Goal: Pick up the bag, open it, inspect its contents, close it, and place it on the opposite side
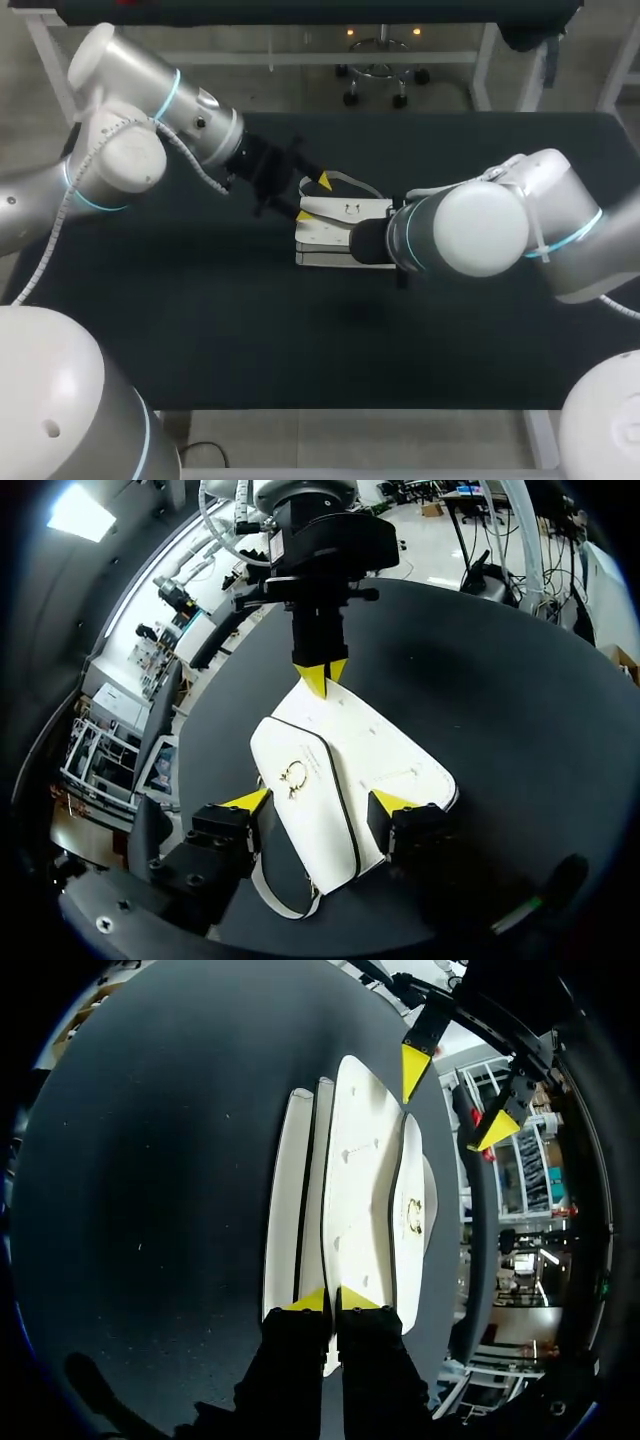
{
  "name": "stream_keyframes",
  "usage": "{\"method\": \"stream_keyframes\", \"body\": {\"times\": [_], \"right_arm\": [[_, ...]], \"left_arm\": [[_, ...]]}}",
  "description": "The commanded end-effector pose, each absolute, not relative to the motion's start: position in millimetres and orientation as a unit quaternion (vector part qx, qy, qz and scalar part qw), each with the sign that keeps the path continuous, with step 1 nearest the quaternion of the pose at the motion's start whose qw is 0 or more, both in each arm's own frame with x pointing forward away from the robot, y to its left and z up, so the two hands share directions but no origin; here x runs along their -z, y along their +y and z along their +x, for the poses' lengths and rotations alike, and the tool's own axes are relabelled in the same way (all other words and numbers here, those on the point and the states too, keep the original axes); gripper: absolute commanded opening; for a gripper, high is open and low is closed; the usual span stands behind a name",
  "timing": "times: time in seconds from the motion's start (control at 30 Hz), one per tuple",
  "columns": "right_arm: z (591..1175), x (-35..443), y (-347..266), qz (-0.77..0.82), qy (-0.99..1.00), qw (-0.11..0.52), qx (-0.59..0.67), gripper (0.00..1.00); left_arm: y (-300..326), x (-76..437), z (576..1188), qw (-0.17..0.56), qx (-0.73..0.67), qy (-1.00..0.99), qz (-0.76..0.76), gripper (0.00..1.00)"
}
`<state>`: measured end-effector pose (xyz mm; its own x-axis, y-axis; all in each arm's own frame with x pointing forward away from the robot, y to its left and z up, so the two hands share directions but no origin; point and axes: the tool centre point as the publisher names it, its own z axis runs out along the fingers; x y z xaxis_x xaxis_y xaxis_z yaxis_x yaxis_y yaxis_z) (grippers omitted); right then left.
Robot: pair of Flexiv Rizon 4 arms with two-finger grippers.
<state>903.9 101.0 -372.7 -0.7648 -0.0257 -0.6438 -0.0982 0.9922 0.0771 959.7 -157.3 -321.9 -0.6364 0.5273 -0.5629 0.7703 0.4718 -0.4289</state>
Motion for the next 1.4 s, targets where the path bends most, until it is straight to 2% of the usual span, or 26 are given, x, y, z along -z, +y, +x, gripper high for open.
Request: {"method": "stream_keyframes", "body": {"times": [0.03, 0.27, 0.5, 0.77, 0.9, 0.97, 1.07, 1.17, 1.2, 1.4], "right_arm": [[901.9, 377.4, 98.6, -0.034, 0.926, 0.372, -0.061, 0.00], [901.9, 377.4, 98.6, -0.034, 0.926, 0.372, -0.061, 0.00], [901.9, 377.4, 98.6, -0.034, 0.926, 0.372, -0.061, 0.00], [901.9, 377.4, 98.6, -0.034, 0.926, 0.372, -0.061, 0.00], [901.9, 377.4, 98.6, -0.034, 0.926, 0.372, -0.061, 0.00], [901.9, 377.4, 98.6, -0.034, 0.926, 0.372, -0.061, 0.00], [901.9, 377.4, 98.6, -0.034, 0.926, 0.372, -0.061, 0.00], [901.9, 377.4, 98.6, -0.034, 0.926, 0.372, -0.061, 0.00], [901.9, 377.4, 98.6, -0.034, 0.926, 0.372, -0.061, 0.00], [901.9, 377.4, 98.6, -0.034, 0.926, 0.372, -0.061, 0.00]], "left_arm": [[-164.0, 327.7, 968.4, 0.163, 0.337, 0.839, 0.395, 0.63], [-170.1, 337.5, 965.2, 0.156, 0.335, 0.837, 0.403, 0.49], [-175.1, 343.8, 959.5, 0.164, 0.327, 0.832, 0.418, 0.53], [-179.8, 351.9, 960.9, 0.176, 0.324, 0.828, 0.423, 0.46], [-183.3, 355.5, 965.3, 0.188, 0.321, 0.827, 0.422, 0.33], [-184.8, 356.7, 967.4, 0.195, 0.317, 0.827, 0.421, 0.32], [-187.1, 358.7, 970.1, 0.209, 0.306, 0.830, 0.417, 0.22], [-188.6, 360.6, 973.0, 0.216, 0.299, 0.833, 0.412, 0.09], [-188.8, 361.0, 974.0, 0.216, 0.298, 0.835, 0.409, 0.00], [-187.6, 355.2, 979.9, 0.217, 0.301, 0.847, 0.380, 0.00]]}}
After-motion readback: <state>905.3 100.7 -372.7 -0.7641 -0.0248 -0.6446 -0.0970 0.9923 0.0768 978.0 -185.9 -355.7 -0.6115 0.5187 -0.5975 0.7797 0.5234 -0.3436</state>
